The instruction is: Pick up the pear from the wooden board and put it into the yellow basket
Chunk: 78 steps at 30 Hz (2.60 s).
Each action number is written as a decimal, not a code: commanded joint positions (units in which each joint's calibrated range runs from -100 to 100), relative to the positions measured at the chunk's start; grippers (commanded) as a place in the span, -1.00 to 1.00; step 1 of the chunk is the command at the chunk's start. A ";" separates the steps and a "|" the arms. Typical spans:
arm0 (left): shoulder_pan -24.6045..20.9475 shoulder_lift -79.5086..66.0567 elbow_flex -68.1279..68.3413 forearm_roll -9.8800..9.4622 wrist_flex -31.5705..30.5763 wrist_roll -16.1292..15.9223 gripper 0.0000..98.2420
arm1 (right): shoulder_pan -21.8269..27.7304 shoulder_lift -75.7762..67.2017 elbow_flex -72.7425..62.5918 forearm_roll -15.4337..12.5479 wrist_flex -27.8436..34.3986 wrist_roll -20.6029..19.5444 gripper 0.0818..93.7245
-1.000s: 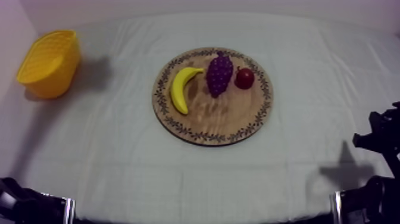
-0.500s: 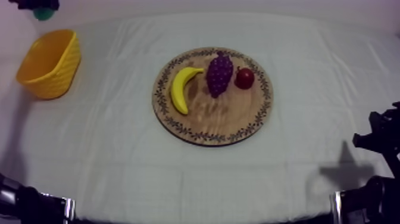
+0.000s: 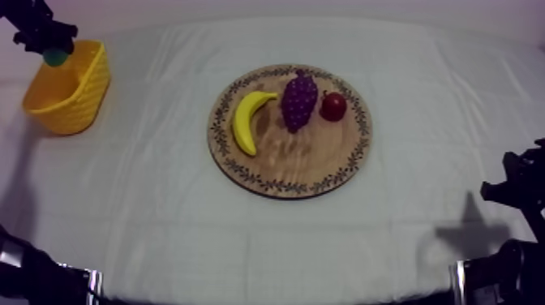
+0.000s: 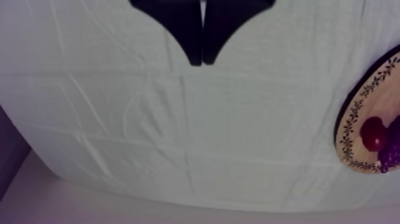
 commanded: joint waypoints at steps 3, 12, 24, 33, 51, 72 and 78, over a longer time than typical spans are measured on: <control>-0.39 -1.38 1.24 0.09 -0.33 0.00 0.45 | 0.00 0.00 0.00 0.01 -0.02 -0.01 -0.99; -0.05 -13.25 9.38 1.13 -1.64 -0.19 0.75 | 0.00 0.00 0.00 0.01 -0.02 -0.01 -0.99; 6.14 -50.11 30.07 0.08 -8.31 6.07 0.32 | 0.00 0.00 0.00 0.01 -0.02 -0.01 -0.99; 7.59 -73.88 46.62 0.09 -12.70 8.66 -0.38 | 0.00 0.00 0.00 0.01 -0.02 -0.01 -0.99; 6.92 -110.92 98.14 2.17 -32.48 12.28 -0.99 | 0.00 0.00 0.00 0.01 -0.02 -0.01 -0.99; 8.98 -126.65 113.23 3.38 -42.88 14.68 -1.00 | 0.00 0.00 0.00 0.01 -0.02 -0.01 -0.99; 8.99 -126.69 113.27 3.39 -43.02 14.32 -1.00 | 0.00 0.00 0.00 0.01 -0.02 -0.01 -0.99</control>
